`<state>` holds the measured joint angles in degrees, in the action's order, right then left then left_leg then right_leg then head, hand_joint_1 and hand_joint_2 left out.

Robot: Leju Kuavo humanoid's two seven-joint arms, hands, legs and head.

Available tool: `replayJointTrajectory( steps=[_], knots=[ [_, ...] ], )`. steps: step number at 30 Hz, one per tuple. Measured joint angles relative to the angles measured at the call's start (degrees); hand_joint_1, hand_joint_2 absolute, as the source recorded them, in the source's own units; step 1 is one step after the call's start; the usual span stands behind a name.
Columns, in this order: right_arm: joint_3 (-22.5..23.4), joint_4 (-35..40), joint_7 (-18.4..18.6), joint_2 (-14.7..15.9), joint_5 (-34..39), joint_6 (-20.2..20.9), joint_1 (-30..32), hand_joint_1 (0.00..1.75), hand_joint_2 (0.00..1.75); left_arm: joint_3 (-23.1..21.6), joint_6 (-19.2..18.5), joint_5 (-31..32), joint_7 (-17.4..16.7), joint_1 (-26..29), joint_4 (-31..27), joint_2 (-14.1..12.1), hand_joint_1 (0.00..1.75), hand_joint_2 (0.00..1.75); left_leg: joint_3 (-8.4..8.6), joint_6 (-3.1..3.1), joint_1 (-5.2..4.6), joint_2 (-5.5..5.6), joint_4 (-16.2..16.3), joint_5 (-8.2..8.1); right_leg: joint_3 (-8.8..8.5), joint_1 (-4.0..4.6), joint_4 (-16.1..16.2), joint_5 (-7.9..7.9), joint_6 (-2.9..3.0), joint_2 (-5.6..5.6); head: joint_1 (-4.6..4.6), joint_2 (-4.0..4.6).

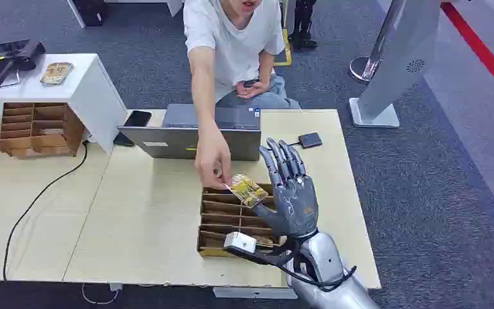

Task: Pass the card to the sensor for recognition and then transmit it.

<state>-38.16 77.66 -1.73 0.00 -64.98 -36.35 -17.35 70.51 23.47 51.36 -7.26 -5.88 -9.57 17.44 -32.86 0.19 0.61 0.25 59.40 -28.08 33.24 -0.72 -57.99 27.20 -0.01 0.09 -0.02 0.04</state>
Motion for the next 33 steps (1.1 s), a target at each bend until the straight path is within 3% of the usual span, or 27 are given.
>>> replayJointTrajectory(
  steps=[1, 2, 6, 33],
  knots=[
    [0.0, 0.0, -0.02, 0.0, 0.0, 0.0, 0.0, 0.42, 1.75, 0.0, 0.02, -0.02, 0.0, 0.0, 0.0, 0.0, 0.0, 0.0, 0.0, 0.0, 0.0, 0.0, 0.0, 0.0, 0.0, 0.0, 0.0, 0.0, 0.0, 0.0, 0.0, 0.0],
    [0.0, 0.0, 0.0, 0.0, -0.02, 0.0, 0.0, 1.34, 1.75, 0.0, 0.02, -0.02, 0.0, 0.0, 0.0, 0.0, 0.0, 0.0, 0.0, 0.0, 0.0, 0.0, 0.0, 0.0, 0.0, 0.0, 0.0, 0.0, 0.0, 0.0, 0.0, 0.0],
    [0.0, 0.02, 0.0, 0.0, -0.09, 0.0, 0.0, 1.73, 1.75, 0.0, 0.02, -0.02, 0.0, 0.0, 0.0, 0.0, 0.0, 0.0, 0.0, 0.0, 0.0, 0.0, 0.0, 0.0, 0.0, 0.0, 0.0, 0.0, 0.0, 0.0, 0.0, 0.0],
    [0.0, 0.02, -0.02, 0.0, -0.37, 0.04, 0.0, 1.75, 1.75, 0.0, 0.02, -0.31, 0.0, 0.0, 0.0, 0.0, 0.0, 0.0, 0.0, 0.0, 0.0, 0.0, 0.0, 0.0, 0.0, 0.0, 0.0, 0.0, 0.0, 0.0, 0.0, 0.0]
  ],
)
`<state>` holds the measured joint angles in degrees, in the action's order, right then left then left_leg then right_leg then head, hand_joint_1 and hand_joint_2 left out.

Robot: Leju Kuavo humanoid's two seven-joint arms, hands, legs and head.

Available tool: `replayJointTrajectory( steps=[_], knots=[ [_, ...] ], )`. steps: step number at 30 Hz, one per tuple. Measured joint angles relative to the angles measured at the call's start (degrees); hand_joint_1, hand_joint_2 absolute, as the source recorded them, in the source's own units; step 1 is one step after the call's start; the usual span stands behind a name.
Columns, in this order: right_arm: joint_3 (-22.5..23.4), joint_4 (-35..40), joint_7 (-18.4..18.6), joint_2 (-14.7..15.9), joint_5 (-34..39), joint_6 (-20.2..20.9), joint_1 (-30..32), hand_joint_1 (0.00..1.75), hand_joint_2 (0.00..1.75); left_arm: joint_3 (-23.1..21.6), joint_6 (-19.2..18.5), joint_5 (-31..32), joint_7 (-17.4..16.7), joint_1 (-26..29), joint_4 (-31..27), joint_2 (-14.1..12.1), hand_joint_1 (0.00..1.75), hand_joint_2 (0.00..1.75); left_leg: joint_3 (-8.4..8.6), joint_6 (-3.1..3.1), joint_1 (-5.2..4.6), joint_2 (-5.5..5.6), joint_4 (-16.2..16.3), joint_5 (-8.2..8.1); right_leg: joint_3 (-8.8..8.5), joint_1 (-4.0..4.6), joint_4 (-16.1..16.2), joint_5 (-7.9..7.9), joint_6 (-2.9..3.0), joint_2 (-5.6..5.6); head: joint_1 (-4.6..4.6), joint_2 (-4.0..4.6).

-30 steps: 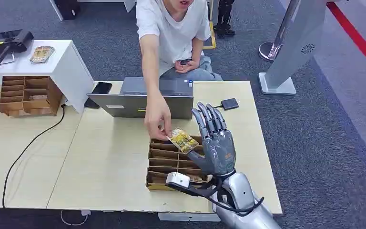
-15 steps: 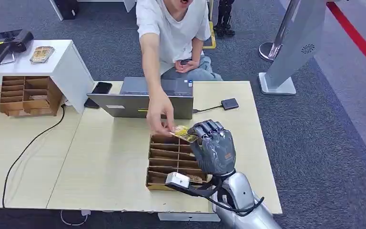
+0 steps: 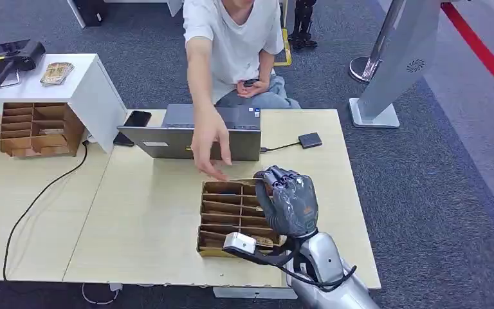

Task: Pass the card to the sensor for recognition and then transmit it.

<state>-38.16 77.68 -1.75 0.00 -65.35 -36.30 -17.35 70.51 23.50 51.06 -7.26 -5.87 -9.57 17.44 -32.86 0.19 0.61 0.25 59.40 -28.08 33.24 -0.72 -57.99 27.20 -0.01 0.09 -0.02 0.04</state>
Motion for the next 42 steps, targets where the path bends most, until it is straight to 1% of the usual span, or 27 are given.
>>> replayJointTrajectory(
  steps=[4, 9, 19, 24, 26, 29, 34, 36, 42],
  knots=[
    [0.0, 0.07, -0.24, 0.0, 0.75, -0.11, 0.05, 1.75, 1.75, 0.0, 0.02, -0.33, 0.0, 0.0, 0.0, 0.02, 0.0, 0.0, 0.0, 0.0, 0.0, 0.0, 0.0, 0.0, 0.0, 0.0, 0.0, 0.0, 0.0, 0.0, 0.0, 0.0],
    [-0.02, 1.25, -2.29, 0.0, 5.4, -0.24, 1.1, 1.75, 1.75, 0.0, 0.46, -0.96, 0.09, 0.0, 0.0, 0.07, 0.0, 0.0, 0.01, 0.0, 0.0, 0.0, 0.0, 0.0, 0.01, 0.0, 0.0, 0.0, 0.0, 0.0, 0.0, 0.0],
    [0.33, 5.22, -5.53, 0.44, 13.24, -0.31, 6.14, 1.75, 1.75, 0.28, 1.07, -2.38, 0.63, -0.01, 0.0, 0.37, 0.0, 0.0, 0.0, 0.0, 0.0, 0.0, 0.0, -0.01, 0.02, 0.0, 0.01, 0.0, 0.0, 0.0, 0.0, 0.0],
    [1.25, 6.21, -6.25, 0.77, 14.82, -0.31, 7.9, 1.75, 1.75, 0.61, 1.22, -2.69, 0.68, -0.01, 0.0, 0.37, 0.0, 0.0, 0.01, 0.0, 0.0, 0.0, 0.0, -0.01, 0.02, 0.0, 0.01, 0.0, 0.0, 0.01, 0.0, 0.0],
    [1.64, 6.45, -7.17, 0.83, 17.08, -0.15, 8.7, 1.75, 1.75, 0.79, 1.29, -2.8, 0.7, -0.03, 0.0, 0.39, 0.0, 0.0, 0.02, 0.0, 0.0, 0.0, 0.0, 0.0, 0.01, 0.0, 0.01, 0.0, 0.0, 0.0, 0.0, 0.0],
    [2.87, 7.1, -9.56, 0.83, 21.45, 0.24, 10.63, 1.75, 1.75, 1.16, 1.49, -3.1, 0.74, -0.02, 0.0, 0.48, 0.0, 0.0, 0.0, 0.0, 0.0, 0.0, 0.0, -0.01, 0.01, 0.0, 0.01, 0.0, 0.0, 0.0, 0.0, 0.0],
    [5.22, 8.65, -13.53, 0.81, 29.22, 1.99, 13.95, 1.75, 1.75, 1.62, 1.75, -3.78, 0.89, -0.03, 0.0, 0.52, 0.0, 0.0, 0.0, 0.0, 0.0, 0.01, 0.0, -0.01, 0.02, 0.0, 0.01, 0.01, 0.0, -0.01, -0.02, 0.0],
    [6.01, 9.33, -14.43, 0.81, 31.17, 2.75, 15.11, 1.75, 1.75, 1.81, 1.75, -3.89, 1.09, -0.04, 0.0, 0.52, 0.0, 0.0, -0.01, -0.01, 0.0, 0.0, 0.0, -0.01, 0.02, 0.0, 0.01, 0.01, 0.0, 0.0, 0.0, 0.0],
    [7.56, 10.53, -15.47, 0.81, 33.94, 4.13, 17.15, 1.75, 1.75, 2.08, 1.79, -4.06, 1.22, -0.04, 0.0, 0.54, 0.0, 0.0, 0.0, 0.0, 0.0, 0.0, 0.0, -0.01, 0.01, 0.0, 0.01, 0.0, 0.0, 0.0, 0.0, 0.0]
  ],
)
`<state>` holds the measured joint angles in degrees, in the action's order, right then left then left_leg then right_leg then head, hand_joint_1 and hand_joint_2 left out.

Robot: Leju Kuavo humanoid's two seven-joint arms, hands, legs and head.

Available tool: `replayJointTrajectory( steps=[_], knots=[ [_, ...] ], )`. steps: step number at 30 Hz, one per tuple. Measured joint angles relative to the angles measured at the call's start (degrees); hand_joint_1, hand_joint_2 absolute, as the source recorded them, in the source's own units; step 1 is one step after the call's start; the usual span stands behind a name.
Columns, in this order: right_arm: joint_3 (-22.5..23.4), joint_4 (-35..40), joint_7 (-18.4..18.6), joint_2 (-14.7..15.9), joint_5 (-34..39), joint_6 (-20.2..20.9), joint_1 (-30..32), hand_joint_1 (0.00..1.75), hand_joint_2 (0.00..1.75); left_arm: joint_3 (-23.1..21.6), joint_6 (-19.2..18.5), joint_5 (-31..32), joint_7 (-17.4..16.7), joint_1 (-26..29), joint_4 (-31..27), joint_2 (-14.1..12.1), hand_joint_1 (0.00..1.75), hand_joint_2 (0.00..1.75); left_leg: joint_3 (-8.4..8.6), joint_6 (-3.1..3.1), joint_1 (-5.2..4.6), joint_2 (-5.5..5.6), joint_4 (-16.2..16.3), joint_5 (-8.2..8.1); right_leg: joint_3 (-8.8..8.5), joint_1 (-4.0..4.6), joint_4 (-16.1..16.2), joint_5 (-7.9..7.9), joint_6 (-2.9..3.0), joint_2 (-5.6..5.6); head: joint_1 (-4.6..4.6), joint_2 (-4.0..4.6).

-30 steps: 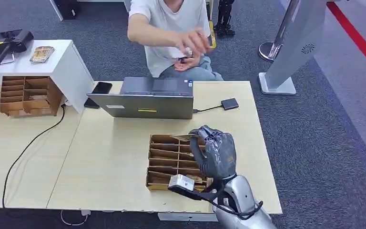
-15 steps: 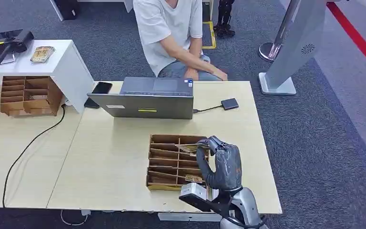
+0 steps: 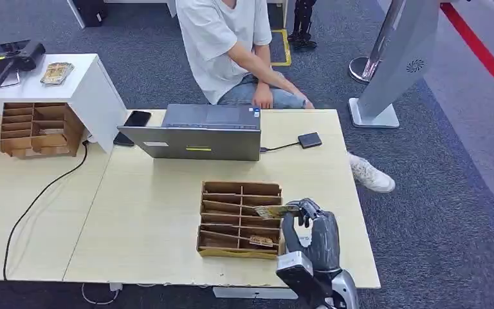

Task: Pass the card to the sensor for recognition and then transmit it.

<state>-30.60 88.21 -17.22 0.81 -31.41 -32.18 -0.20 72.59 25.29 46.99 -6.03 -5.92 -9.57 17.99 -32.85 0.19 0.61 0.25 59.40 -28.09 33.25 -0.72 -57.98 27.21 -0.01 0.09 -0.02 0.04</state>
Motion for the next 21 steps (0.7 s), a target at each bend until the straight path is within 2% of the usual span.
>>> replayJointTrajectory(
  steps=[21],
  knots=[
    [4.0, 0.63, -0.92, -0.46, 5.51, 1.73, 4.73, 1.75, 1.75, 0.85, 0.2, -0.9, 0.7, -0.02, 0.0, 0.09, 0.0, 0.0, 0.0, 0.0, 0.0, -0.01, 0.0, 0.0, 0.0, 0.0, 0.0, 0.0, 0.0, 0.01, 0.0, 0.0]
  ],
)
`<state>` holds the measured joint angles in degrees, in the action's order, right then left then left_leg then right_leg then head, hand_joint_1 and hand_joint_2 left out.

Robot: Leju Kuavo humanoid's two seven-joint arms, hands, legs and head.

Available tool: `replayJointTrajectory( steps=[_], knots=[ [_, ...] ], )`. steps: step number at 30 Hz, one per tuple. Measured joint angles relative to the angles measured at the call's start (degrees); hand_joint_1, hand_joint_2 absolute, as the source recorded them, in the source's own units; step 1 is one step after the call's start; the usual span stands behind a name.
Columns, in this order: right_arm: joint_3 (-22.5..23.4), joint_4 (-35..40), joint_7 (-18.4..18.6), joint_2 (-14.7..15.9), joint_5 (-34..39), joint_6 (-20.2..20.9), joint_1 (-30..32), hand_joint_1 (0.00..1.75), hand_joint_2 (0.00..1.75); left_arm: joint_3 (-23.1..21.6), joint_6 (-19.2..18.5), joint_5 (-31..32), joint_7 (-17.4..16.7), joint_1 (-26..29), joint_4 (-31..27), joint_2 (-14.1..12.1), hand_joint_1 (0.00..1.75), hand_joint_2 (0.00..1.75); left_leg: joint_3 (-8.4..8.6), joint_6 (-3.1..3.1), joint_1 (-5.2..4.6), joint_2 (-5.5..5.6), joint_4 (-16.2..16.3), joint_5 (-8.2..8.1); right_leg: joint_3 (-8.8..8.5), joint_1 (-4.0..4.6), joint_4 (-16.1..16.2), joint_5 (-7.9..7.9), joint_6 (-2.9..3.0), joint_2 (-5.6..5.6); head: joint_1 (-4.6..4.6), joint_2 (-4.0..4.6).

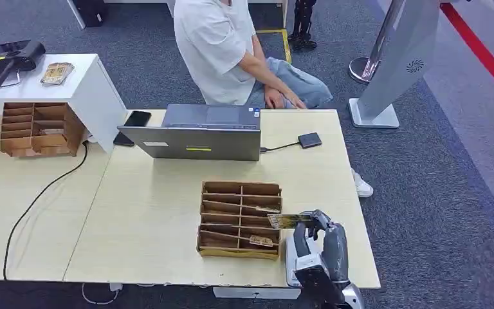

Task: Pass the card to the sensor for recognition and then transmit it.

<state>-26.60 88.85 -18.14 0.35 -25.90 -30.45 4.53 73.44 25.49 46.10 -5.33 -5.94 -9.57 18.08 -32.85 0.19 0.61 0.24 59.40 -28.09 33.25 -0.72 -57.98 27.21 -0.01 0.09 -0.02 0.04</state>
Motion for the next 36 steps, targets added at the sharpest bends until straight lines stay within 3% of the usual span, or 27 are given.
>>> replayJointTrajectory(
  steps=[24, 36],
  knots=[
    [4.63, -2.91, 0.15, -0.5, 5.7, -0.02, 2.97, 1.75, 1.75, 0.61, 0.35, -0.7, 0.5, -0.04, 0.0, 0.0, 0.0, 0.0, -0.01, -0.01, 0.0, 0.0, 0.0, -0.01, 0.0, 0.0, 0.0, 0.0, 0.0, 0.0, 0.0, 0.0],
    [5.64, -4.22, 2.84, -0.55, 5.37, 0.96, 3.67, 1.75, 1.75, 1.09, 0.46, -0.94, 0.66, -0.08, 0.0, 0.0, 0.0, 0.0, -0.01, -0.01, 0.0, 0.0, 0.0, -0.01, 0.0, 0.0, 0.01, 0.0, 0.0, 0.0, 0.0, 0.0]
  ],
)
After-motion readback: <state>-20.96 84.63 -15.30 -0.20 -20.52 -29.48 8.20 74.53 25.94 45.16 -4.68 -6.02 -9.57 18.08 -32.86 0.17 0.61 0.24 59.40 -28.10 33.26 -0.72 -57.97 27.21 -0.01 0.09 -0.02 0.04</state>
